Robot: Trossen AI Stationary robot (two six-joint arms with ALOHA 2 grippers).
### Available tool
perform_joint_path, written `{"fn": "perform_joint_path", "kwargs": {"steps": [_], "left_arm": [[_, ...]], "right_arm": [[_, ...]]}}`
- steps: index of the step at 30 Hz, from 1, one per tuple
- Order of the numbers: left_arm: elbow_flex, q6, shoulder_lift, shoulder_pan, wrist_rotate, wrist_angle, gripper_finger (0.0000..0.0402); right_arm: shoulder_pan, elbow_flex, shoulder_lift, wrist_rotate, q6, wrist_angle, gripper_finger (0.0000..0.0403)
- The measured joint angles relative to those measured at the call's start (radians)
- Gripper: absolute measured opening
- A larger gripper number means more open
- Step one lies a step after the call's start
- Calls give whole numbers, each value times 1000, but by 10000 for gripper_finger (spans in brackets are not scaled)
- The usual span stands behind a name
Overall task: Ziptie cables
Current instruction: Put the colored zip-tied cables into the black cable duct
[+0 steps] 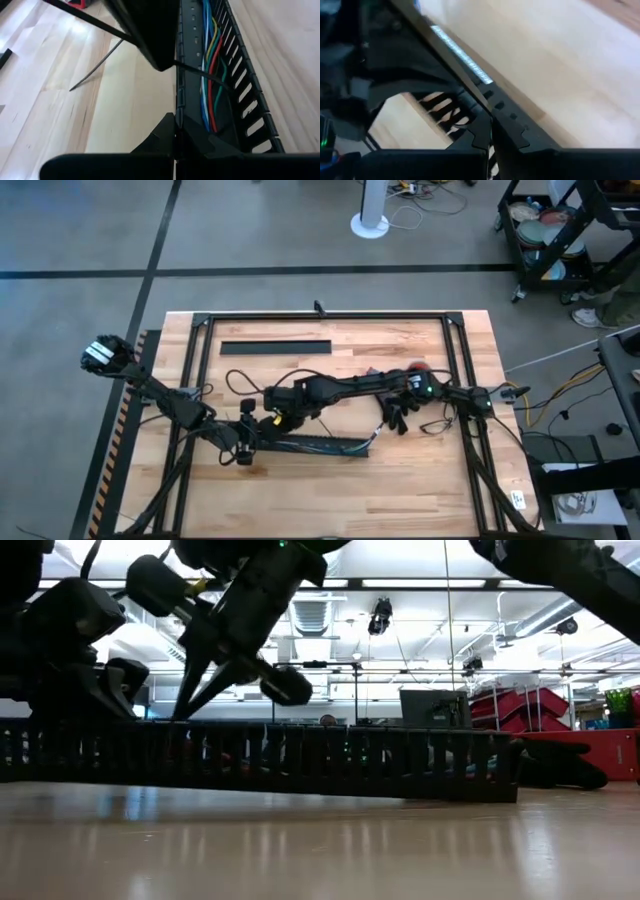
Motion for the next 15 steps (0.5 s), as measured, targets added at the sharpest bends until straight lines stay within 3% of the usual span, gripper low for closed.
{"fn": "perform_joint_path", "kwargs": {"steps": [15], "left_arm": [[0, 0, 6, 9, -1, 16, 0]], "right_arm": [[-13, -2, 17, -67, 45, 34, 0]]}}
